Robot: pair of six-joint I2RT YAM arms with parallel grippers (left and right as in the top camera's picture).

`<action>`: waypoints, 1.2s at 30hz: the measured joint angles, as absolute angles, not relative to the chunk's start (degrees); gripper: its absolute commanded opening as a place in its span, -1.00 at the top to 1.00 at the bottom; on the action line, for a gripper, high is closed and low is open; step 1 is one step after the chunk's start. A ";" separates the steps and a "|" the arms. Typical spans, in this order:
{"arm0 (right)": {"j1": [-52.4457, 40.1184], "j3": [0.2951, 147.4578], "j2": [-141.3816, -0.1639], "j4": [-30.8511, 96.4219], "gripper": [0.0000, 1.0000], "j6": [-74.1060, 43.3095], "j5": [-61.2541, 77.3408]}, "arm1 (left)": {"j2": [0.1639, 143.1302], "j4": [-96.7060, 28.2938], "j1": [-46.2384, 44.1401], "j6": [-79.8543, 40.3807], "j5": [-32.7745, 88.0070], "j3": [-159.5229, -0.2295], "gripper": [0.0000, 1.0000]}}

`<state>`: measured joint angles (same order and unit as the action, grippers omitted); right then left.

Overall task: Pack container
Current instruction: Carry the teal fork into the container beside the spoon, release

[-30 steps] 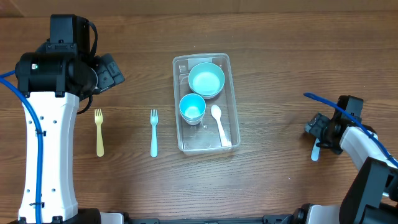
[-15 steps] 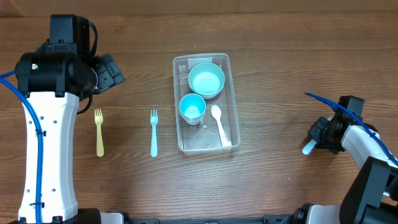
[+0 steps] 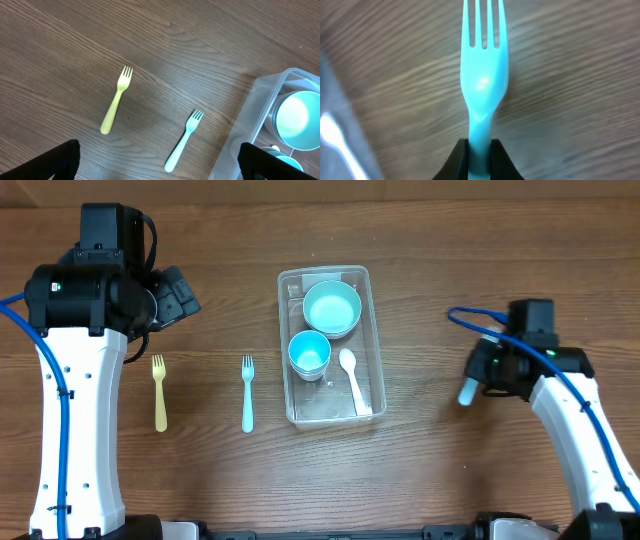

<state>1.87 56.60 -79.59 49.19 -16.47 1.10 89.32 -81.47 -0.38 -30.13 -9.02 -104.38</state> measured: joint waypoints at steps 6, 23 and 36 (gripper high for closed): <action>-16.84 62.15 -79.11 49.39 0.84 -17.65 2.79 | 89.32 -81.43 -0.38 -30.13 -9.02 -104.38 -1.00; -34.22 62.50 -85.12 43.05 -0.13 -23.88 2.57 | 89.32 -81.45 -0.38 -30.13 -9.02 -104.38 -1.00; -7.55 69.89 -78.15 62.50 -1.00 -23.22 -9.54 | 89.32 -81.45 -0.38 -30.13 -9.02 -104.38 -1.00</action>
<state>-7.55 69.89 -78.15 62.50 -23.22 -9.54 89.32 -81.45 -0.38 -30.13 -9.02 -104.38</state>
